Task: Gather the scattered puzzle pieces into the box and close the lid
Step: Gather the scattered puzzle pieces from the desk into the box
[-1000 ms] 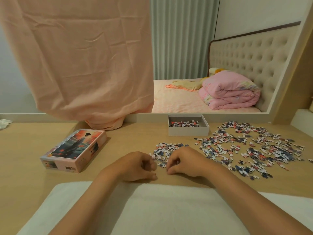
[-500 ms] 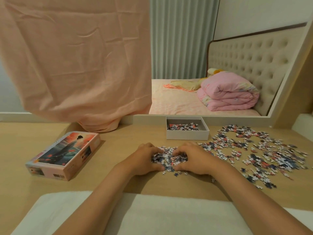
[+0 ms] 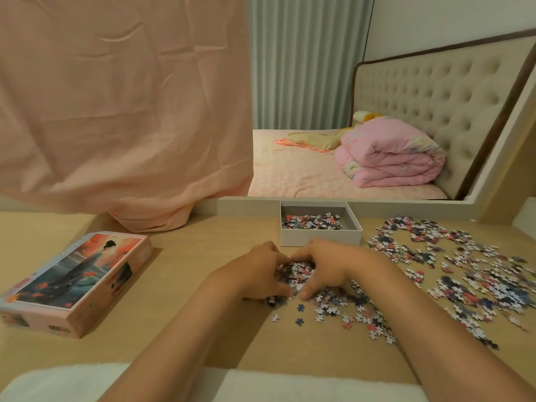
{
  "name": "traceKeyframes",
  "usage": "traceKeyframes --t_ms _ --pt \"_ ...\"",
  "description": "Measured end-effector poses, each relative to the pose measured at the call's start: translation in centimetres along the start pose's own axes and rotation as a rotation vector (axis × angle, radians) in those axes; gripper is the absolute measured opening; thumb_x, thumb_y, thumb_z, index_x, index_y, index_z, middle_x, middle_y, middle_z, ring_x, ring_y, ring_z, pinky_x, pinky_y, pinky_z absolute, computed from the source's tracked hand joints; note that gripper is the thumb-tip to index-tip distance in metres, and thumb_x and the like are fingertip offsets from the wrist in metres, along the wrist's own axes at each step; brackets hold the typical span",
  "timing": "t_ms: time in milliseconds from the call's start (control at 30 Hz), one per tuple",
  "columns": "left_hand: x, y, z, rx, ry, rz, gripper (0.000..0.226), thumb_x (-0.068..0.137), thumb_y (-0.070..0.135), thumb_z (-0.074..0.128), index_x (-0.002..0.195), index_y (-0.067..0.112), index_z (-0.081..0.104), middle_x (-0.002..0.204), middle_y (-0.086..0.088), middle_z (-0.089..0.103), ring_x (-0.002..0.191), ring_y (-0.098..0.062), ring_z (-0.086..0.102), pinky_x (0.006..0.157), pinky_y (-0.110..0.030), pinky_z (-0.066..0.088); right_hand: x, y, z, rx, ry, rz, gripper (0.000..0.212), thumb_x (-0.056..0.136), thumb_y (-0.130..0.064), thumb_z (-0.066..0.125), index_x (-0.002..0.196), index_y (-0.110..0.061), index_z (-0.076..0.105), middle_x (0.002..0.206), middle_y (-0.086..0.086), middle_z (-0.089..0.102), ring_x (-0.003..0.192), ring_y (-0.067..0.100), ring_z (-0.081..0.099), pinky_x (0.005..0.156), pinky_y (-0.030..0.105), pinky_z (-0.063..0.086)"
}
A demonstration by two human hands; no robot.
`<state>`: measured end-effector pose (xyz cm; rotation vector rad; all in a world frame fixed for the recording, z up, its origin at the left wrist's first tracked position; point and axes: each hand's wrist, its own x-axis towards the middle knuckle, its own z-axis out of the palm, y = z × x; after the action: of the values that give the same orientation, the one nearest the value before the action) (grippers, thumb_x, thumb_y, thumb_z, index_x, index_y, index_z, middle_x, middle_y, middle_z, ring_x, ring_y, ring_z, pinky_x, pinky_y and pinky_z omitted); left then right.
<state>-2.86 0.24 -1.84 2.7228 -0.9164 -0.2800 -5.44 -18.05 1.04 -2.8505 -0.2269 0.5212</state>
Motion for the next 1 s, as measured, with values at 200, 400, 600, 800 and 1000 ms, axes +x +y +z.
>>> traceKeyframes --t_ms 200,400,600,800,1000 --pt "0.7 -0.8 0.0 -0.13 0.134 -0.015 0.047 0.076 0.046 0.079 0.119 0.03 0.067 0.112 0.006 0.052 0.097 -0.011 0.056 0.084 -0.026 0.046 1.6 0.2 -0.3 0.044 0.117 -0.031 0.044 0.078 -0.031 0.083 0.12 -0.03 0.069 0.107 -0.008 0.066 0.096 0.013 0.061 0.081 0.027 0.047" --pt "1.2 -0.6 0.0 -0.225 0.176 -0.048 0.028 0.074 0.038 0.083 0.098 0.031 0.069 0.101 0.011 0.055 0.087 -0.007 0.058 0.072 -0.022 0.045 2.4 1.1 -0.1 0.162 0.161 -0.048 0.018 0.077 -0.026 0.085 0.091 -0.031 0.075 0.082 -0.015 0.062 0.077 0.013 0.067 0.061 0.022 0.047" --pt "1.9 -0.1 0.1 -0.412 0.223 -0.055 0.008 0.082 0.02 0.077 0.087 0.022 0.073 0.079 0.008 0.07 0.066 -0.003 0.063 0.063 -0.019 0.05 1.9 1.8 -1.3 0.295 0.131 -0.113 0.022 0.077 -0.018 0.085 0.097 -0.017 0.077 0.081 -0.004 0.072 0.062 0.017 0.072 0.055 0.022 0.055" --pt "4.9 0.5 -2.1 -0.574 0.344 0.003 0.008 0.08 0.011 0.078 0.084 0.015 0.072 0.076 -0.004 0.073 0.066 -0.017 0.069 0.068 -0.031 0.058 2.0 3.3 -3.3 0.479 0.34 -0.121 0.017 0.079 -0.017 0.083 0.094 -0.02 0.077 0.074 -0.001 0.073 0.057 0.017 0.07 0.057 0.028 0.057" --pt "9.4 1.3 -3.1 -0.424 0.468 0.026 0.006 0.085 0.012 0.072 0.085 0.018 0.072 0.076 0.009 0.067 0.066 0.001 0.06 0.064 -0.015 0.045 4.0 5.2 -3.8 0.389 0.697 -0.037 0.023 0.079 -0.023 0.082 0.102 -0.022 0.077 0.086 -0.009 0.067 0.071 0.007 0.059 0.069 0.019 0.044"
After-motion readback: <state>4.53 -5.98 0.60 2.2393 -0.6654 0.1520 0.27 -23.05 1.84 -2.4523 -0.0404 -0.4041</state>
